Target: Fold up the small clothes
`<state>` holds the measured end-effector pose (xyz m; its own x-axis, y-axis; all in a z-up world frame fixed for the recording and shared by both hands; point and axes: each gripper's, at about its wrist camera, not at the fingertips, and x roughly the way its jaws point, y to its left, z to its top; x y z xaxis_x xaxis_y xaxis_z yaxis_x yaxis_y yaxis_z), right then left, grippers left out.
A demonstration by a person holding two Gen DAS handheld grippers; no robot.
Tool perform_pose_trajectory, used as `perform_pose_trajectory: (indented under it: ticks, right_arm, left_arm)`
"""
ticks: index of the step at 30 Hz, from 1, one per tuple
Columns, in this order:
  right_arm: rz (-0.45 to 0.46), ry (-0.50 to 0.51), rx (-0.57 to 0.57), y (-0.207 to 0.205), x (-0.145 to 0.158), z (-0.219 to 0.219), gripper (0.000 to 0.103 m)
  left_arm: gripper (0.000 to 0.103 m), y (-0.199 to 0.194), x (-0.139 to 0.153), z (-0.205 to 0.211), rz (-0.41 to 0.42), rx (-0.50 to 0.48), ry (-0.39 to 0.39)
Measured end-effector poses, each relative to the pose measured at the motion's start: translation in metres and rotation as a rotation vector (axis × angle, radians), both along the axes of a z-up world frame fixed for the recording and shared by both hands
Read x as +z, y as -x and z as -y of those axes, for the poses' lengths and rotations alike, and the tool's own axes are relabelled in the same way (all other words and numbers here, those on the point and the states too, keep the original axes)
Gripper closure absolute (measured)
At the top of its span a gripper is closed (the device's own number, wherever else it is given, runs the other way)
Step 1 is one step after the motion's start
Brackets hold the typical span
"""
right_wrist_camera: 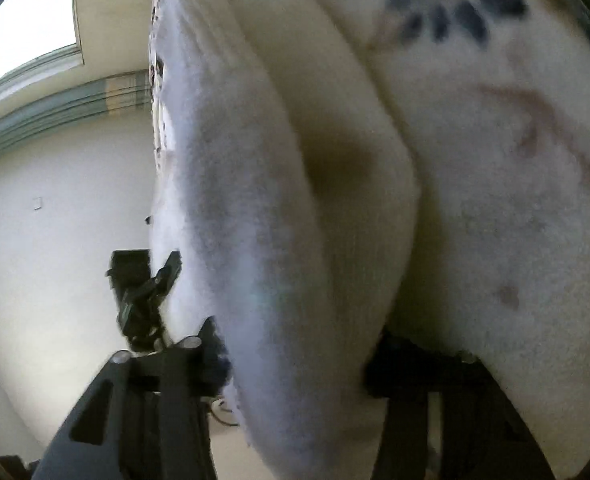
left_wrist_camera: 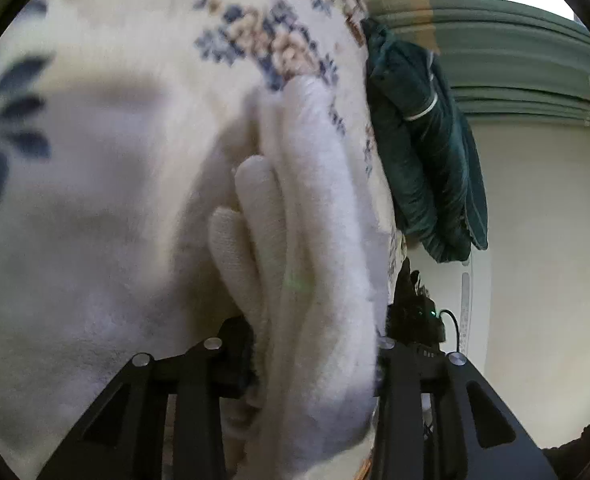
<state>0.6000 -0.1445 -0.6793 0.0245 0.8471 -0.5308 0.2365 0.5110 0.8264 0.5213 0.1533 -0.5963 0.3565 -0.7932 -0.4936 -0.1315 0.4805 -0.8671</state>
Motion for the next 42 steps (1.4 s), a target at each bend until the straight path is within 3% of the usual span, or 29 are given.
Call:
perform_pose_trajectory:
  ticks: [5, 10, 14, 17, 23, 26, 28, 31, 35, 36, 37, 39, 42]
  right_arm:
    - [0.116, 0.025, 0.008, -0.020, 0.049, -0.010, 0.066]
    - [0.234, 0.002, -0.013, -0.077, 0.101, -0.020, 0.066]
    - [0.303, 0.010, -0.035, -0.132, 0.123, -0.030, 0.066]
    - [0.320, 0.046, -0.039, -0.162, 0.120, -0.039, 0.066]
    - [0.263, 0.203, -0.008, -0.192, 0.073, -0.051, 0.066]
    - [0.240, 0.296, 0.027, -0.195, 0.056, -0.051, 0.058]
    - [0.228, 0.372, 0.052, -0.195, 0.057, -0.054, 0.047]
    - [0.256, 0.526, 0.086, -0.205, 0.072, -0.069, 0.034]
    - [0.340, 0.796, 0.107, -0.182, 0.103, -0.083, 0.020]
    - [0.367, 0.872, 0.114, -0.173, 0.110, -0.089, 0.014]
    - [0.376, 0.927, 0.119, -0.165, 0.115, -0.094, 0.011]
    - [0.395, 1.018, 0.118, -0.147, 0.127, -0.099, 0.003]
    - [0.423, 1.154, 0.095, -0.118, 0.144, -0.099, 0.002]
  left_arm:
    - [0.073, -0.023, 0.039, -0.012, 0.085, 0.033, 0.011]
    - [0.072, -0.075, 0.083, -0.035, 0.175, 0.057, -0.021]
    - [0.072, -0.127, 0.092, -0.050, 0.196, 0.061, -0.071]
    - [0.071, -0.157, 0.074, -0.058, 0.165, 0.048, -0.107]
    - [0.065, -0.193, 0.011, -0.051, 0.044, -0.016, -0.222]
    - [0.062, -0.189, 0.004, -0.053, 0.029, -0.009, -0.198]
    - [0.056, -0.182, 0.008, -0.053, 0.016, -0.002, -0.213]
    - [0.038, -0.169, 0.027, -0.050, 0.036, 0.013, -0.401]
    - [0.034, -0.147, 0.065, -0.027, 0.152, 0.046, -0.732]
    - [0.027, -0.139, 0.073, -0.018, 0.177, 0.050, -0.809]
    - [0.007, -0.132, 0.080, -0.009, 0.187, 0.050, -0.885]
    - [0.001, -0.120, 0.088, -0.003, 0.195, 0.057, -0.971]
    - [0.000, -0.093, 0.101, 0.003, 0.191, 0.070, -1.014]
